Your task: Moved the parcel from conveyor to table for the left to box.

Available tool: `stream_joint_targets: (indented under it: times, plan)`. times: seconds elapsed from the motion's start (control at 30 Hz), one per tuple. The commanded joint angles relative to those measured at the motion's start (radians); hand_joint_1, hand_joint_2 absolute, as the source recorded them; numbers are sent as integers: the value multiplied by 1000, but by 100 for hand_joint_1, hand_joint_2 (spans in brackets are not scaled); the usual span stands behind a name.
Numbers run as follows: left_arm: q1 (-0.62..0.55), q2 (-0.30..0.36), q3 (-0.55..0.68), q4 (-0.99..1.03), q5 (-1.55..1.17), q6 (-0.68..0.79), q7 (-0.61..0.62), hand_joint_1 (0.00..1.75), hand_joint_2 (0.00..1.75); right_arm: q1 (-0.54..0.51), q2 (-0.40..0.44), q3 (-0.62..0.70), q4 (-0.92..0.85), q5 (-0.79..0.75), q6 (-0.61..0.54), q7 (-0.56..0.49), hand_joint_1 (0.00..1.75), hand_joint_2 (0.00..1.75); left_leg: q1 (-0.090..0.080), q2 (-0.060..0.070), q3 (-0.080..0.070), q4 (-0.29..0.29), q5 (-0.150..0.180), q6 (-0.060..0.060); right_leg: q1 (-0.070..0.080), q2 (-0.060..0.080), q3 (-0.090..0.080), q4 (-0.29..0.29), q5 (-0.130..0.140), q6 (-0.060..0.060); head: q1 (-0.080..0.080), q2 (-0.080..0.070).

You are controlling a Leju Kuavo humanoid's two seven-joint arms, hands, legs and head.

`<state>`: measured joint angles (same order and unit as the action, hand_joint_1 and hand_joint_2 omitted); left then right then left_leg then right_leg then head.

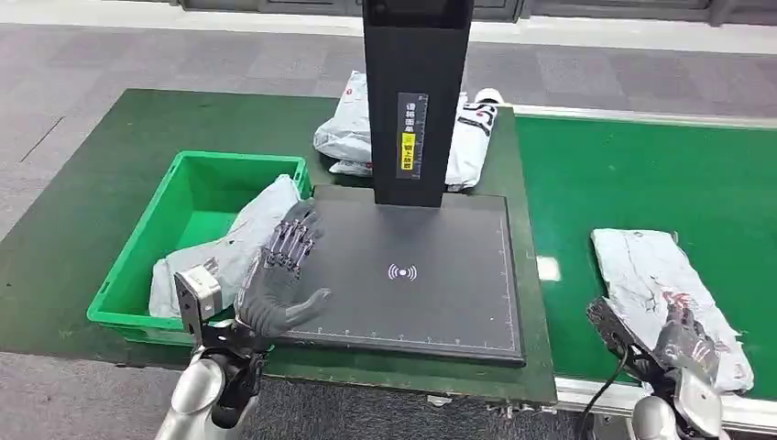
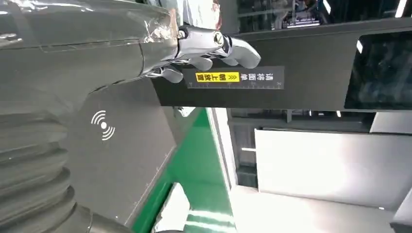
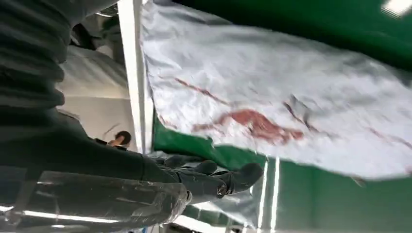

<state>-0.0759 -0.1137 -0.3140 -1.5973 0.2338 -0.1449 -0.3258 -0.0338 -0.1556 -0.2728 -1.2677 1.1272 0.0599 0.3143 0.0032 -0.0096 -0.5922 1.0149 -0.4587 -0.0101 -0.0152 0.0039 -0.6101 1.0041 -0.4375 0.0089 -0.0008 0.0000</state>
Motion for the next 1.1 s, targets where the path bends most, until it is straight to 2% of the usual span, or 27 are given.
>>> stream_joint_targets:
  times: [0.03, 0.2, 0.33, 0.73, 0.9, 0.93, 1.1]
  plan:
    - [-40, 23, 34, 77, 16, -28, 3, 0, 175, -69, -24, 35, 222, 15, 86, -3, 0, 175, 0, 2, 5, -3, 0, 0, 0, 1, 4, -3, 0, -1, 0, 0]
    - [-38, 23, 44, 83, 14, -41, 4, 0, 175, -147, -34, 73, 454, -4, 133, -55, 0, 175, 1, 5, 7, -4, 0, 0, 2, 4, 6, -5, 2, -1, 0, 0]
    - [-46, 22, 44, 95, 12, -47, 4, 0, 175, -173, -45, 83, 562, -8, 133, -76, 0, 175, 2, 2, 6, -3, 0, 0, 2, 1, 6, -5, 1, -1, 0, 0]
    - [-38, 35, 50, 112, 8, -46, -5, 0, 175, -213, -43, 87, 648, 0, 108, -74, 0, 175, 8, 7, 21, -2, -2, 2, 8, 7, 24, -14, 0, -3, 0, 0]
    - [-45, 33, 55, 113, 7, -46, -8, 0, 175, -241, -43, 92, 675, 8, 104, -76, 0, 175, 8, 8, 20, -3, 0, 5, 7, 7, 24, -19, 2, 1, 0, 0]
    - [-44, 28, 61, 111, 4, -40, -8, 0, 175, -249, -38, 88, 683, 8, 88, -79, 175, 175, 8, 8, 21, -1, -1, 5, 8, 8, 26, -18, 1, 2, 0, 0]
    - [-46, 25, 62, 100, -5, -31, -2, 0, 175, -256, -21, 83, 664, 14, 71, -66, 175, 175, 8, 8, 20, -2, 1, 8, 7, 8, 27, -21, 5, 4, 0, 0]
